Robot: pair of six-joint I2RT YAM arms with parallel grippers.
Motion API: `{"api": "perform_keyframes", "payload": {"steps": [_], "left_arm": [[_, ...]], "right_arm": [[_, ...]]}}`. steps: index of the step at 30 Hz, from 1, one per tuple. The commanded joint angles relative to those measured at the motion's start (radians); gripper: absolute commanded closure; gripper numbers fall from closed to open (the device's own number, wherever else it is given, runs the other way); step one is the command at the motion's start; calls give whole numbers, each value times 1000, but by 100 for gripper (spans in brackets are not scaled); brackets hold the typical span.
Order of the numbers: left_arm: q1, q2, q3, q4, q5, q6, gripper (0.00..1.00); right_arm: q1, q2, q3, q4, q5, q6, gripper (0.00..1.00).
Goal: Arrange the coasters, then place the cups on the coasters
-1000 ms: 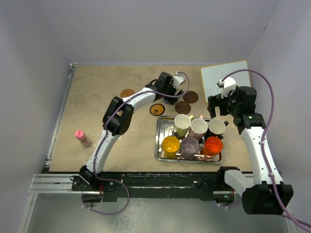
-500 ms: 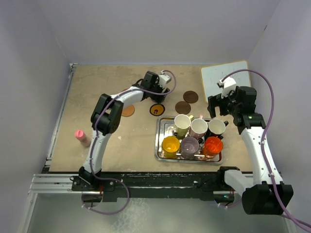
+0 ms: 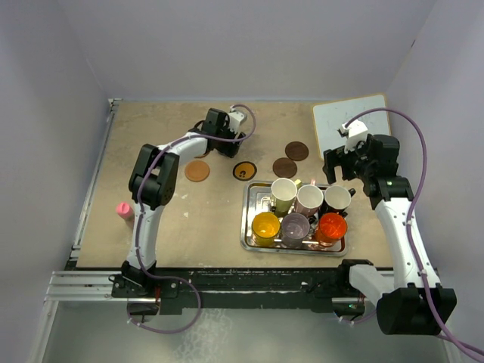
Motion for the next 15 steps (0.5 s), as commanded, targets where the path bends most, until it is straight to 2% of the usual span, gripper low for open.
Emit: {"api": "perform_keyframes", "payload": {"steps": [1, 6, 15], "left_arm": [[10, 7, -29, -109, -49, -16, 29], [11, 11, -7, -107, -7, -29, 27], [10, -78, 8, -28, 72, -83, 16]], "right_arm": [[-5, -28, 3, 18, -25, -6, 0], [-5, -33, 2, 18, -22, -5, 0], [-6, -31, 2, 19, -18, -7, 0]]}}
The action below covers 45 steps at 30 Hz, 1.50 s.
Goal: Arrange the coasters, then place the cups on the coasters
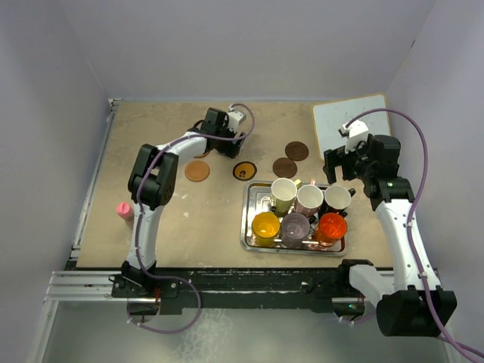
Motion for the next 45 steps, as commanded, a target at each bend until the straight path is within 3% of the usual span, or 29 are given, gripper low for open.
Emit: {"api": "perform_keyframes", "payload": {"steps": [1, 14, 26, 33, 45], "left_arm": [[7, -80, 11, -16, 60, -59, 15], [-109, -142, -24, -20, 60, 5, 13], [-189, -47, 17, -88, 66, 68, 17], [-189, -16, 16, -125, 61, 108, 21], [-148, -76, -47, -251, 32, 144, 37]], "right_arm": [[-6, -20, 2, 19, -17, -7, 0], [-6, -43, 1, 17, -20, -11, 0], [-8, -60, 0, 16, -32, -11, 0], [-8, -60, 0, 16, -32, -11, 0], [-8, -67, 2, 15, -39, -9, 0]]}}
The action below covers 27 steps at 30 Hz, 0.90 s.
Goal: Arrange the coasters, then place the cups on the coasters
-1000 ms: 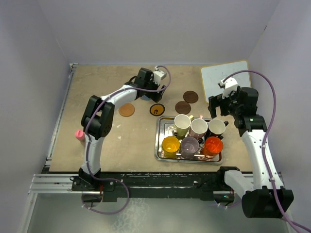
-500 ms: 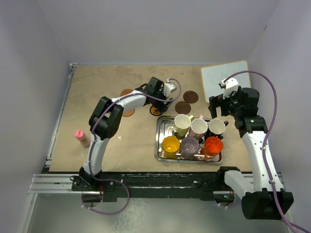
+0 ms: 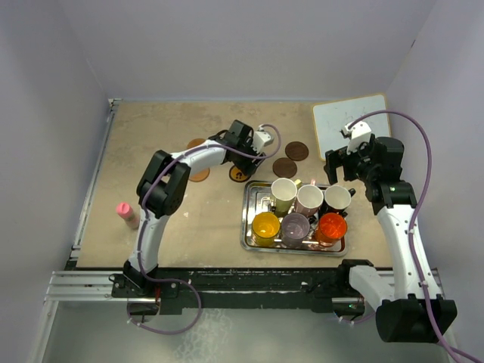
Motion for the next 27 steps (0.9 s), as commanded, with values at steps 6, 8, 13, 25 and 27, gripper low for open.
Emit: {"api": "perform_keyframes", "payload": {"steps": [6, 8, 13, 25, 27], "left_arm": [[92, -90, -104, -109, -32, 45, 40], [101, -102, -128, -92, -34, 43, 40], [104, -111, -131, -62, -16, 30, 37], [118, -247, -178, 42, 74, 10, 21], [134, -280, -197, 48, 91, 17, 20]], "right_arm": [[-3, -21, 2, 15, -34, -8, 0], [-3, -20, 4, 15, -35, -7, 0], [-3, -17, 2, 16, -34, -7, 0], [-3, 7, 5, 28, -44, -9, 0], [-2, 32, 20, 17, -47, -11, 0]]}}
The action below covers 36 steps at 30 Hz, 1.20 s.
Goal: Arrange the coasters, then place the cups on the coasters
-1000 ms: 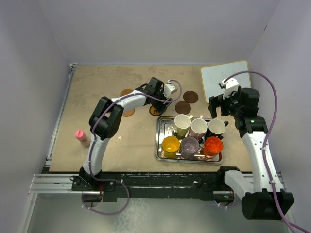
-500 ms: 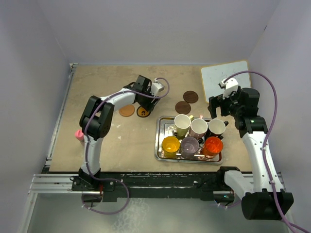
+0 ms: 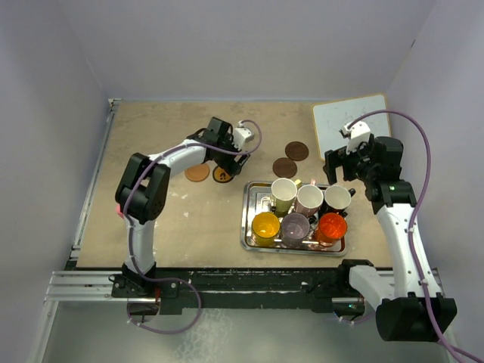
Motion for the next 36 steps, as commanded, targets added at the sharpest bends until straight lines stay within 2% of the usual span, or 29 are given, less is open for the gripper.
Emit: {"api": "perform_keyframes", "payload": {"steps": [1, 7, 11, 17, 24, 31, 36], "left_arm": [[33, -137, -31, 70, 63, 9, 20], [79, -247, -120, 114, 88, 30, 18], [98, -311, -167, 139, 87, 37, 17], [105, -385, -231, 173, 65, 49, 16], [106, -442, -280, 186, 28, 72, 16], [107, -499, -293, 132, -3, 102, 16], [107, -544, -318, 136, -4, 102, 16]], "right_arm": [[0, 48, 38, 8, -34, -13, 0], [42, 206, 154, -24, -15, -23, 0], [114, 325, 234, -14, 54, -28, 0], [213, 536, 361, -58, 85, -44, 0], [300, 711, 457, -65, 117, -66, 0], [320, 834, 518, -67, 200, -52, 1], [321, 946, 604, -133, 178, 27, 3]]}}
